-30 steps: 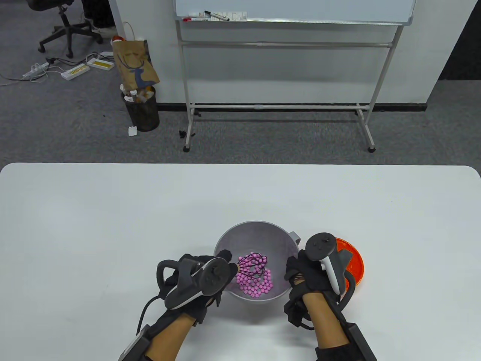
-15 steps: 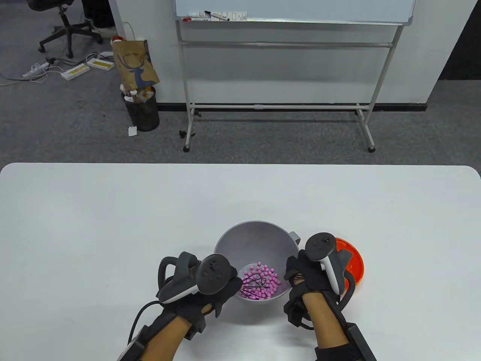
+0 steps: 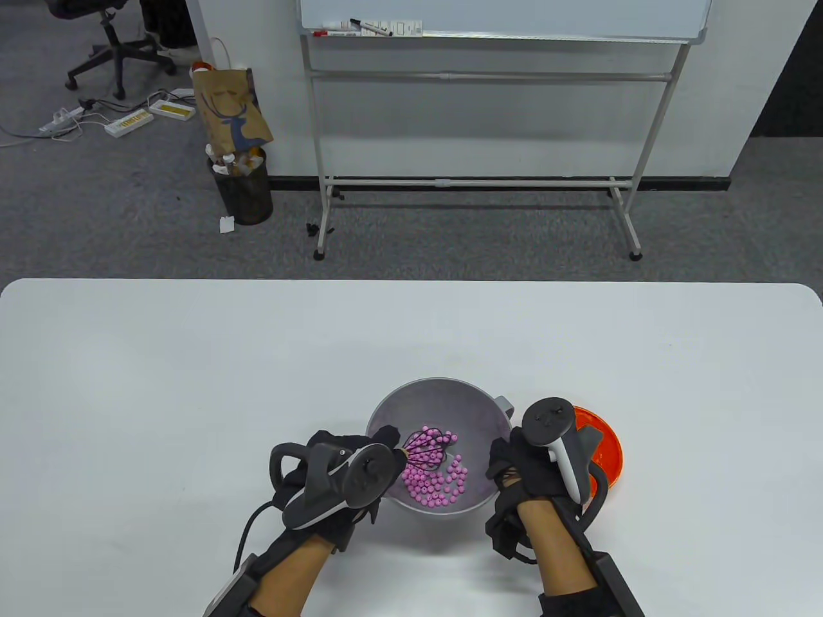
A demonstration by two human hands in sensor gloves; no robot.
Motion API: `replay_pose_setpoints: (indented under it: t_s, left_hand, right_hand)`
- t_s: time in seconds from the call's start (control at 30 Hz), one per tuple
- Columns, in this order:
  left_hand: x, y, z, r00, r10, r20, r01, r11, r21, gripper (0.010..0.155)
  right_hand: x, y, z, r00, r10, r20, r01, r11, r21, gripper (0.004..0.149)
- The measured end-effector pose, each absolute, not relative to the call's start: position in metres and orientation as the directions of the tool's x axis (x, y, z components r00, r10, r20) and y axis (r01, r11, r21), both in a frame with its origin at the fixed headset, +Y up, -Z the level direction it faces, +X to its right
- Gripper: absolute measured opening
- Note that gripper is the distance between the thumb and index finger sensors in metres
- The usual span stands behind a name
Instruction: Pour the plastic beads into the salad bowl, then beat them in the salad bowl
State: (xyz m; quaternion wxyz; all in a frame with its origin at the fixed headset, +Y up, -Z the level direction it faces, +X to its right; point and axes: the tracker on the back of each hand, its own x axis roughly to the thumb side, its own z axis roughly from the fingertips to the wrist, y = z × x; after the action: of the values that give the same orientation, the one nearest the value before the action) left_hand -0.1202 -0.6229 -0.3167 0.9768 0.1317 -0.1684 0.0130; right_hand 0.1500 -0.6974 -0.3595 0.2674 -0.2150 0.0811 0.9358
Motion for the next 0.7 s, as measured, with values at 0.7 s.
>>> replay_pose_setpoints:
  t_s: [0.7]
  left_hand:
    - [-0.105,-0.626,-0.310,0.902,0.126,0.414,-0.194,0.973,0.128,0.045]
  right_hand:
    - [0.150,-0.698,-0.360,-0.767,0.459,-0.448,-0.529,-0.848,0.037,0.051]
